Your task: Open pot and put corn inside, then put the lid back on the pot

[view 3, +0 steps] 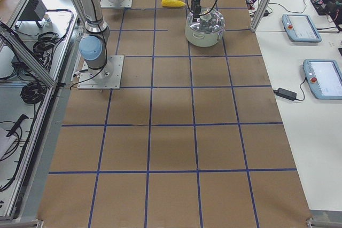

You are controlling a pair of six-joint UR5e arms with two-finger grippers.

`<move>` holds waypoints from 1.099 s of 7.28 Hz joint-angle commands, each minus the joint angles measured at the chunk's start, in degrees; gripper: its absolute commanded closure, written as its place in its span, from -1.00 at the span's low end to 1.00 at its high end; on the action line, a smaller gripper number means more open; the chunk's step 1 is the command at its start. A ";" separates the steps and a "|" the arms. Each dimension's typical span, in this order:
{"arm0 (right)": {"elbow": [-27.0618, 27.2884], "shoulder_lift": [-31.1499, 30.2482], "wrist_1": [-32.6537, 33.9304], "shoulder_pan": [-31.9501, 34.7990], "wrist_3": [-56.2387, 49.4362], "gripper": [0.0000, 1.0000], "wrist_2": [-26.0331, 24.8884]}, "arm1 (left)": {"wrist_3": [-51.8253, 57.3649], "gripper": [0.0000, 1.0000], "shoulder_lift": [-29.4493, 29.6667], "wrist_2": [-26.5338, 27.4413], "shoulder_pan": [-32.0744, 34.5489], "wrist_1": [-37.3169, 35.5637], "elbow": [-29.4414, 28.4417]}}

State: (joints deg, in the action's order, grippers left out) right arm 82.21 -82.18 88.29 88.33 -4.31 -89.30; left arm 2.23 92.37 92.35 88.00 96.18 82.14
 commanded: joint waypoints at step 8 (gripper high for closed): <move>-6.60 4.62 0.92 6.74 8.07 -1.00 0.78 | 0.58 -1.00 -0.44 -0.15 -0.02 -0.03 0.12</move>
State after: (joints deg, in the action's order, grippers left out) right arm 78.13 -80.46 88.88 92.28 1.43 -88.97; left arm 2.81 91.94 92.28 87.98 96.15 82.20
